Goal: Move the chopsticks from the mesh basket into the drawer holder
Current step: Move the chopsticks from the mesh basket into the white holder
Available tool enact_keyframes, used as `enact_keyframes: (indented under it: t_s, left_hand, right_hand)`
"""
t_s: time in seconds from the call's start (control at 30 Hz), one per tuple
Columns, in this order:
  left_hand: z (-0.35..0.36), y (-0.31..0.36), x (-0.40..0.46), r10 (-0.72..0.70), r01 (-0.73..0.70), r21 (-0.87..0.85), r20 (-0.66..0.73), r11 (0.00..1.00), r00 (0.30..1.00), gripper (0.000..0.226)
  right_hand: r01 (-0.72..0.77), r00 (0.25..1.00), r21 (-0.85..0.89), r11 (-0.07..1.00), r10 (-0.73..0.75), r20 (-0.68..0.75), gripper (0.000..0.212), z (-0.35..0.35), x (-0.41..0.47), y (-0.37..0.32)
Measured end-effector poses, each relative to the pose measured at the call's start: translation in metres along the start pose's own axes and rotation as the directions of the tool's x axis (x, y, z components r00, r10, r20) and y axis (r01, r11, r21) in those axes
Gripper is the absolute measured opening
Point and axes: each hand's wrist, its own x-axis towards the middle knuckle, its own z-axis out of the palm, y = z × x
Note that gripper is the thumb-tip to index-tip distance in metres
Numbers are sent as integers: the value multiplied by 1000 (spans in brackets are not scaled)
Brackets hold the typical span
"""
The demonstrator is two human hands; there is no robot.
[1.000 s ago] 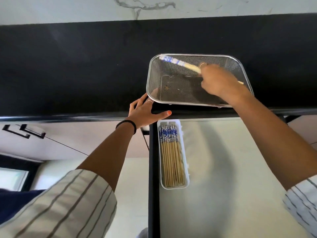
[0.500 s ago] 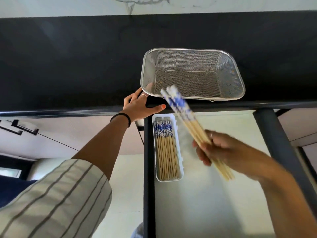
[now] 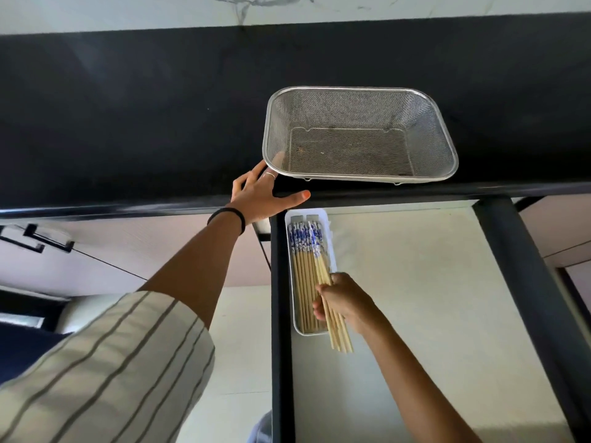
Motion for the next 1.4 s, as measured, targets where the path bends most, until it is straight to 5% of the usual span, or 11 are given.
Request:
enact_keyframes:
  t_s: [0.47, 0.73, 1.4]
  left_hand:
    - [2, -3, 2, -8, 8, 36, 0, 999, 1000, 92]
    - [3, -4, 2, 10, -10, 13, -12, 1000, 1000, 90]
    - [2, -2, 1, 16, -16, 44, -12, 999, 1000, 91]
  right_hand:
    - [69, 949, -300, 951, -155, -274, 31, 38, 44, -4]
    - [51, 918, -558, 828, -259, -300, 27, 44, 46, 13]
    - [54, 894, -806, 590, -387, -224, 63, 42, 40, 23]
